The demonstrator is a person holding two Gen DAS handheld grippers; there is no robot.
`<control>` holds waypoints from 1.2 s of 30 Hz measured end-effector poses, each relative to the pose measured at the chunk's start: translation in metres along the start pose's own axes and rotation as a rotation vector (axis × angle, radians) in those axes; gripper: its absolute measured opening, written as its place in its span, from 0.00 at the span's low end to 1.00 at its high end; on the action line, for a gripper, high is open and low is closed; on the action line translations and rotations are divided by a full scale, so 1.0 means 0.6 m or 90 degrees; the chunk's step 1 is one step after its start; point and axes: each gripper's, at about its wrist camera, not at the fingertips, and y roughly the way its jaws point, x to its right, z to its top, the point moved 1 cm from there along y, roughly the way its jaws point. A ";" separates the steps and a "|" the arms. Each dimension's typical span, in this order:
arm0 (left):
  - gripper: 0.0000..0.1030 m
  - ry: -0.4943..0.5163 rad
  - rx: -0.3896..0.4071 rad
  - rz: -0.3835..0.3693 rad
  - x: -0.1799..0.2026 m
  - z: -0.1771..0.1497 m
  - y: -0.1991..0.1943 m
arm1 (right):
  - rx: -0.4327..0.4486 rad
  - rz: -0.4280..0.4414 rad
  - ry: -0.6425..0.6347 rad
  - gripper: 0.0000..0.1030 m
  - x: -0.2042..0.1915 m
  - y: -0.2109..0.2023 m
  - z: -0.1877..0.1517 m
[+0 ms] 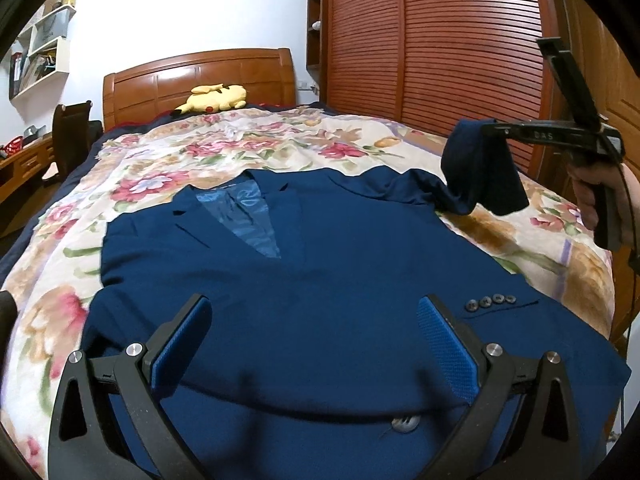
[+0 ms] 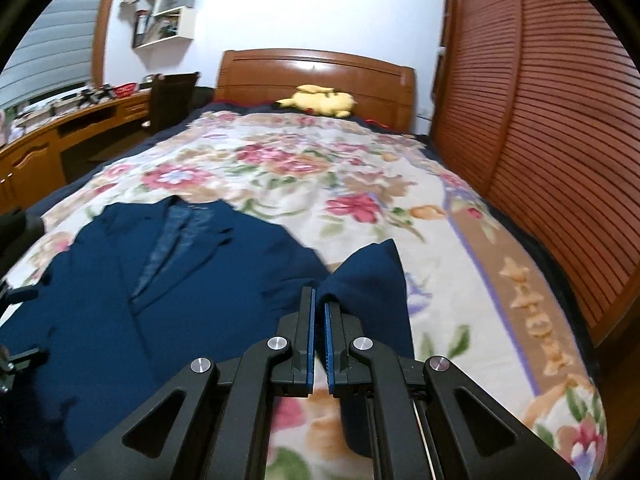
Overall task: Fold large clothes
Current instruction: 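Fold the held sleeve across the jacket front with the right gripper, release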
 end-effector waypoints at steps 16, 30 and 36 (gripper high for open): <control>1.00 -0.021 0.016 0.023 -0.051 -0.023 -0.054 | -0.004 0.120 -0.095 0.04 -0.114 -0.035 -0.002; 1.00 -0.029 0.021 0.033 -0.074 -0.031 -0.068 | -0.104 0.175 -0.089 0.08 -0.142 0.019 -0.051; 1.00 -0.029 0.021 0.033 -0.075 -0.032 -0.069 | -0.082 0.183 -0.079 0.40 -0.138 -0.016 -0.032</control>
